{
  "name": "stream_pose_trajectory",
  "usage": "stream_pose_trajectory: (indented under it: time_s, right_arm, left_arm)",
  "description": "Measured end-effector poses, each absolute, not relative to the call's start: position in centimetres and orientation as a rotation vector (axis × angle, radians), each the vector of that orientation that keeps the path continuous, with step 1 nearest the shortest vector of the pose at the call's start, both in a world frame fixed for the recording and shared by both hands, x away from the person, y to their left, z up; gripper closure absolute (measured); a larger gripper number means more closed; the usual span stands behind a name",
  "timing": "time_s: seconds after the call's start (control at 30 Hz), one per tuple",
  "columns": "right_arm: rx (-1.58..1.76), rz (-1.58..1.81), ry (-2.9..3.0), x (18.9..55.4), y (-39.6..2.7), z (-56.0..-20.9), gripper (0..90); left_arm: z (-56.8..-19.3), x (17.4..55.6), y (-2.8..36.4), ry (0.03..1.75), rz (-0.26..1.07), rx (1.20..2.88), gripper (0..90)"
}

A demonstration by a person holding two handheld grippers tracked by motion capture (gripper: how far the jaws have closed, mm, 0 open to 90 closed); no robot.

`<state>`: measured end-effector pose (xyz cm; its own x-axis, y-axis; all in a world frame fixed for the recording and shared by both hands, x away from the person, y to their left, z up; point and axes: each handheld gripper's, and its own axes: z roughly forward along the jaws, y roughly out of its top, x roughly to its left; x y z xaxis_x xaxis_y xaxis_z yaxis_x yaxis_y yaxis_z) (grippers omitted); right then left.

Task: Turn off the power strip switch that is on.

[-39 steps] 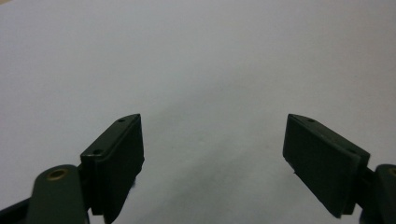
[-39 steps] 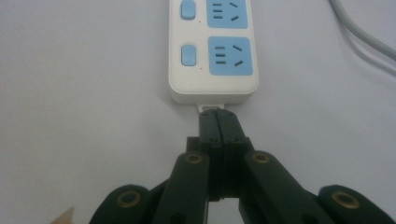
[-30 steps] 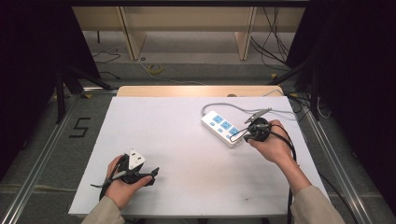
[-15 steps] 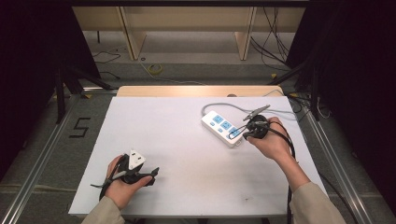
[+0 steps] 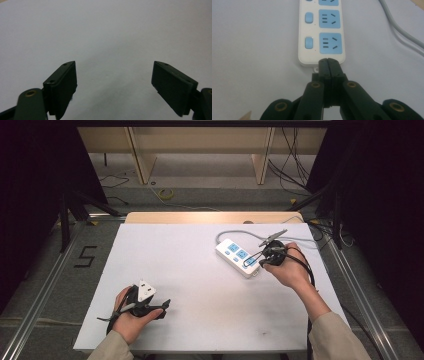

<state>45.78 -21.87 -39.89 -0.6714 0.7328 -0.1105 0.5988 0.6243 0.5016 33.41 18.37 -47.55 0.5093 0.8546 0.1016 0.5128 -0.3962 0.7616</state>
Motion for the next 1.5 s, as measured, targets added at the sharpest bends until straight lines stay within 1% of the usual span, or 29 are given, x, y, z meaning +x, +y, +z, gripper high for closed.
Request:
stream_pose_trajectory:
  time_s: [1.5]
  right_arm:
    - [1.070, 0.607, 2.559, 47.6, -20.1, -39.4, 90.0]
  left_arm:
    - [-47.6, 33.4, 18.3, 1.109, 0.646, 2.075, 20.4]
